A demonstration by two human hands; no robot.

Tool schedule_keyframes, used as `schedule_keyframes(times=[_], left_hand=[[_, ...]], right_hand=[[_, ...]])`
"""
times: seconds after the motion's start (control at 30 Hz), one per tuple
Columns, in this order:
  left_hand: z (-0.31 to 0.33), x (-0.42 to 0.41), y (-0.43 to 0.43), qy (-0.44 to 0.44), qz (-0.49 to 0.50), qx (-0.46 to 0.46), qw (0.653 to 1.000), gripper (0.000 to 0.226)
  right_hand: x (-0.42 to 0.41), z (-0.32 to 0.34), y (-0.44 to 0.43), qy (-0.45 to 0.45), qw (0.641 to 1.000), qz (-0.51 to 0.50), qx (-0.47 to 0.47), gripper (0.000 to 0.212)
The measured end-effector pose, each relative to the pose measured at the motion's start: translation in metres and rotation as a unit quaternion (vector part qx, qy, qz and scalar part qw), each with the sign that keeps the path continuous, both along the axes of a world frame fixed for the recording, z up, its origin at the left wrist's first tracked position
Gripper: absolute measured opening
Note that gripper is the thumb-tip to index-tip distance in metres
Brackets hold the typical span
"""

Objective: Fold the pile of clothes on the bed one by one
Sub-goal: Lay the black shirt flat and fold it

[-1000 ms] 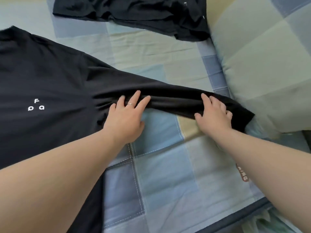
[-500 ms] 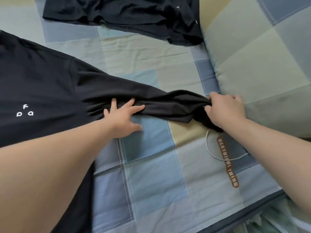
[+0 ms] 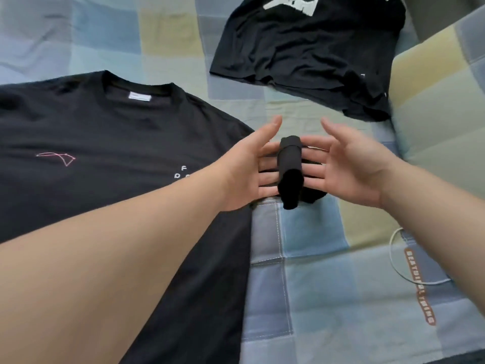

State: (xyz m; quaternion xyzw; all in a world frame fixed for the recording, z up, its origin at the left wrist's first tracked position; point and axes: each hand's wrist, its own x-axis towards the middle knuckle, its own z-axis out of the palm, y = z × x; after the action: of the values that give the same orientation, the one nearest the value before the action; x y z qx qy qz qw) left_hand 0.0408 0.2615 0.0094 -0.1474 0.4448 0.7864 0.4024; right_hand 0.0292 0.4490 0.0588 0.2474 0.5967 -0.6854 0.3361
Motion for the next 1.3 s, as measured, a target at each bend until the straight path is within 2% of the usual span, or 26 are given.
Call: schedule_keyframes(times=[0.1, 0.2, 0.33, 0.43, 0.57, 0.63, 0.77, 0.97, 1.13, 1.3], left_hand=[[0.008, 0.001, -0.064, 0.04, -0.004, -0.044, 0.998, 0.05], [0.012, 0.004, -0.132, 0.053, 0.051, -0.124, 0.99, 0.032], [0.022, 0.004, -0.255, 0.027, 0.122, -0.225, 0.966, 0.037], [0.034, 0.001, -0.336, 0.013, 0.133, -0.297, 0.946, 0.057], [0.043, -0.009, -0.462, 0.057, 0.187, -0.378, 0.905, 0.034], [0.043, -0.016, -0.521, 0.096, 0.223, -0.408, 0.88, 0.037], [0.038, -0.015, -0.635, 0.161, 0.169, -0.524, 0.819, 0.04], [0.026, -0.008, -0.791, 0.216, 0.136, -0.617, 0.745, 0.029], [0.0, 0.002, -0.888, 0.195, 0.146, -0.651, 0.719, 0.03], [-0.036, 0.015, -0.943, 0.142, 0.122, -0.666, 0.722, 0.028]], right_hand=[[-0.004, 0.008, -0.066, -0.02, 0.998, -0.018, -0.056, 0.062], [-0.007, 0.007, -0.134, -0.014, 0.997, 0.007, -0.08, 0.059], [-0.014, -0.001, -0.241, 0.007, 0.998, 0.033, -0.053, 0.055], [-0.019, -0.007, -0.306, 0.04, 0.998, 0.056, -0.01, 0.053], [-0.023, -0.013, -0.422, 0.065, 0.991, 0.106, 0.049, 0.05], [-0.024, -0.017, -0.478, 0.062, 0.988, 0.134, 0.051, 0.047], [-0.021, -0.028, -0.59, 0.062, 0.979, 0.181, 0.065, 0.045], [-0.007, -0.06, -0.739, 0.087, 0.962, 0.243, 0.093, 0.047], [0.001, -0.087, -0.834, 0.083, 0.952, 0.279, 0.095, 0.029], [0.001, -0.114, -0.898, 0.115, 0.928, 0.331, 0.126, 0.042]])
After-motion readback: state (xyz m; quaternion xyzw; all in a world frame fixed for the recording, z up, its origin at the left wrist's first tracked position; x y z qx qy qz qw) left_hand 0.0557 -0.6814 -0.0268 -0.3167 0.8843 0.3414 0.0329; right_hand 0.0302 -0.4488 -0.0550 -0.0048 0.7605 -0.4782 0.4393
